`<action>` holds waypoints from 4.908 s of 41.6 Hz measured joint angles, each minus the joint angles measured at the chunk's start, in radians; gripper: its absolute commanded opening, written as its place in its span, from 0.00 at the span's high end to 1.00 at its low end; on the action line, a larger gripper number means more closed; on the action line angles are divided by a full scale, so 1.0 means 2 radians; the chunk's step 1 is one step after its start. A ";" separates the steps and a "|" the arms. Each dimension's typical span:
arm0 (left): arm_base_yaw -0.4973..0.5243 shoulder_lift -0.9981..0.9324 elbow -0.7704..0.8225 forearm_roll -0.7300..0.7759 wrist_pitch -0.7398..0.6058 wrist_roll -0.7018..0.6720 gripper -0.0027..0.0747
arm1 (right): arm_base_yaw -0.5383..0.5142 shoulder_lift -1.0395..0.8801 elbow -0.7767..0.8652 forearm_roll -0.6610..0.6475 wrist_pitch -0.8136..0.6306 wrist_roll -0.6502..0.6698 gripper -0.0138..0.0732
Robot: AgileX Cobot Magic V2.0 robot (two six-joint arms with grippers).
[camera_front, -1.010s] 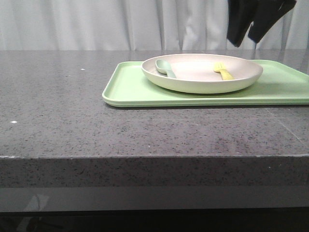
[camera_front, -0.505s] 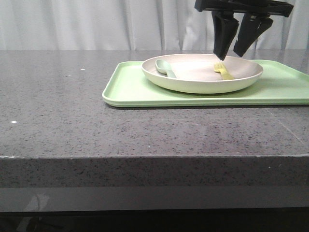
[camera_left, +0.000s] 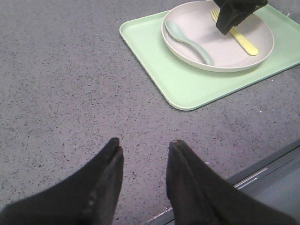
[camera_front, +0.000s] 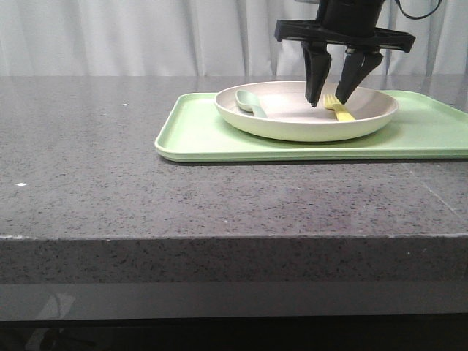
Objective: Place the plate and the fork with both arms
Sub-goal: 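Lower the right gripper over the yellow fork on the plate, then close the right gripper on the fork handle and lift it, then carry the fork past the plate rim and lower it onto the tray, then open the right gripper and release the fork on the tray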
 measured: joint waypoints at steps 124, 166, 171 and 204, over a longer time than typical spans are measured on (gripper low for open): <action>0.000 0.000 0.000 -0.001 0.000 0.000 0.66 | -0.061 -0.068 -0.008 -0.009 0.006 0.008 0.75; 0.000 0.000 0.000 -0.001 0.000 0.000 0.66 | -0.140 -0.069 0.130 0.020 0.002 -0.069 0.75; 0.000 0.000 0.000 -0.001 0.000 0.000 0.66 | -0.140 -0.069 0.130 0.020 0.002 -0.072 0.75; 0.000 0.000 0.000 -0.003 0.000 0.000 0.66 | -0.140 -0.050 0.120 0.021 0.001 -0.074 0.38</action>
